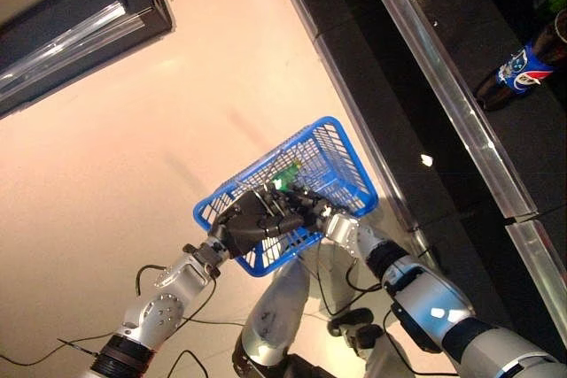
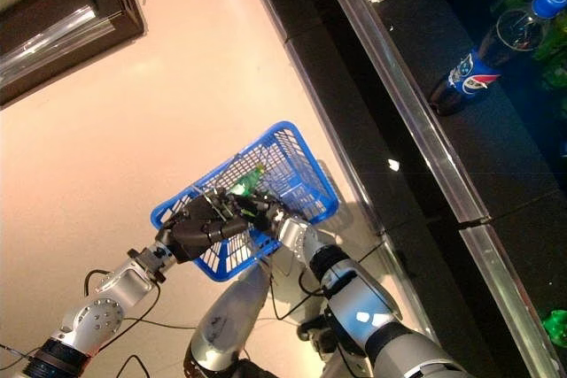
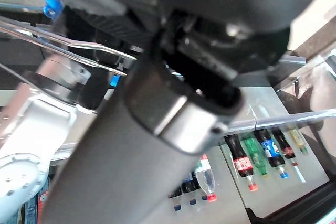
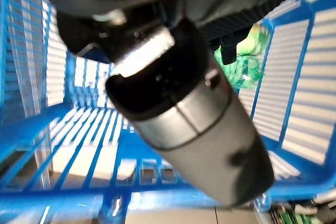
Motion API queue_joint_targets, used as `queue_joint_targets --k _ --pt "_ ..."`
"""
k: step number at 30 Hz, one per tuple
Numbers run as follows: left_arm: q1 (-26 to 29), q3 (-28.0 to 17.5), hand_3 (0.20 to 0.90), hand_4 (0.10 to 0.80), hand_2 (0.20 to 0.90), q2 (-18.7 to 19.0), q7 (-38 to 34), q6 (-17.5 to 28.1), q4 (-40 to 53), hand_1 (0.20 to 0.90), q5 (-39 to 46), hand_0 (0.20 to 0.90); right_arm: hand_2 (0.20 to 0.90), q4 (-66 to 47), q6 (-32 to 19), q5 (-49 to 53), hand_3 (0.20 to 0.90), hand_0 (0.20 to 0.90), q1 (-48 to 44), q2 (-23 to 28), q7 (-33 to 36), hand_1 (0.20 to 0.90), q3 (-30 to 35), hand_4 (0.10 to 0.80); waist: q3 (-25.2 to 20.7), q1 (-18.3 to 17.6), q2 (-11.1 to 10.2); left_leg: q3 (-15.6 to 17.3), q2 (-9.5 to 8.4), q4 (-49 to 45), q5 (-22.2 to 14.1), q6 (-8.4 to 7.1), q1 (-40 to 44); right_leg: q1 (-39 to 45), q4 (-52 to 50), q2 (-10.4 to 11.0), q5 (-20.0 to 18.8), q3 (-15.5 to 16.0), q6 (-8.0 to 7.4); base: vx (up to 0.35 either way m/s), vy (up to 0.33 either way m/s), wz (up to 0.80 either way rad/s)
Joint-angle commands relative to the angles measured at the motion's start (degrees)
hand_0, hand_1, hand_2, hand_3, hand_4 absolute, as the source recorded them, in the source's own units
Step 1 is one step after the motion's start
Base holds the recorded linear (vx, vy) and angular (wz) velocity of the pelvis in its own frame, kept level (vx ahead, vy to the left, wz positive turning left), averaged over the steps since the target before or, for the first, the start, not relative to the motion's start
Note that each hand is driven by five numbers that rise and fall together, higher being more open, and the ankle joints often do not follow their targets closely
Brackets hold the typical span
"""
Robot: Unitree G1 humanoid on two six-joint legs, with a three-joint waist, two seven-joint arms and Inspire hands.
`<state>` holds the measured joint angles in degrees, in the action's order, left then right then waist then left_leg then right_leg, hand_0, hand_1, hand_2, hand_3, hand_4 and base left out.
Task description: Pick up the drink and place into the basket.
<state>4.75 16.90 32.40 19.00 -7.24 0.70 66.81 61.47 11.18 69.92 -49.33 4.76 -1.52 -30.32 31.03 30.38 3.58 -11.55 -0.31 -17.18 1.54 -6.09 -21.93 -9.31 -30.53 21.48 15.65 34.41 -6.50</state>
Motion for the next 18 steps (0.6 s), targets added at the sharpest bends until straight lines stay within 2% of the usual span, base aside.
queue_joint_targets --k 1,11,15,18 --pt "7.06 -0.1 0.2 0.1 0.3 -3.49 9.56 6.16 21.12 0.3 6.9 0.3 0.9 -5.34 -1.29 3.57 0.9 0.9 -7.01 -5.01 -3.68 0.9 0.77 0.8 -1.24 -1.28 2.73 3.49 -1.05 -0.92 1.52 2.68 -1.93 2.96 5.08 0.64 -10.99 -2.04 0.01 -0.006 -0.001 0.03" --pt "6.23 -0.7 0.2 0.1 0.3 -3.54 7.81 5.85 20.26 0.3 8.51 0.3 0.9 -8.35 -4.93 4.84 0.9 0.9 -5.54 -3.33 -4.95 0.9 1.87 0.8 -1.24 -2.24 2.49 4.78 -0.78 -0.5 1.3 2.75 -1.53 2.91 5.89 0.72 -11.63 -2.32 -0.28 -0.006 0.008 -0.01" --pt "4.56 -2.15 0.2 0.1 0.3 -4.42 7.03 3.81 19.17 0.3 11.89 0.3 0.9 -14.07 -7.8 4.06 0.9 0.9 -2.83 -0.15 -5.92 0.9 1.95 0.8 -1.24 -3.52 1.6 5.74 -0.23 -0.14 1.15 2.56 -1.14 2.8 6.43 0.52 -11.82 -3.06 -0.36 -0.024 0.031 -0.05" --pt "2.7 -3.23 0.2 0.1 0.3 -4.86 7.7 4.65 18.27 0.3 12.05 0.3 0.9 -19.11 -9.24 4.6 0.9 0.9 1.49 2.95 -7.05 0.9 2.54 0.8 -1.24 -4.73 1.04 6.44 0.19 -0.02 0.97 2.47 -1.15 2.65 7.23 0.27 -12.23 -3.66 -0.36 -0.045 0.013 -0.08"
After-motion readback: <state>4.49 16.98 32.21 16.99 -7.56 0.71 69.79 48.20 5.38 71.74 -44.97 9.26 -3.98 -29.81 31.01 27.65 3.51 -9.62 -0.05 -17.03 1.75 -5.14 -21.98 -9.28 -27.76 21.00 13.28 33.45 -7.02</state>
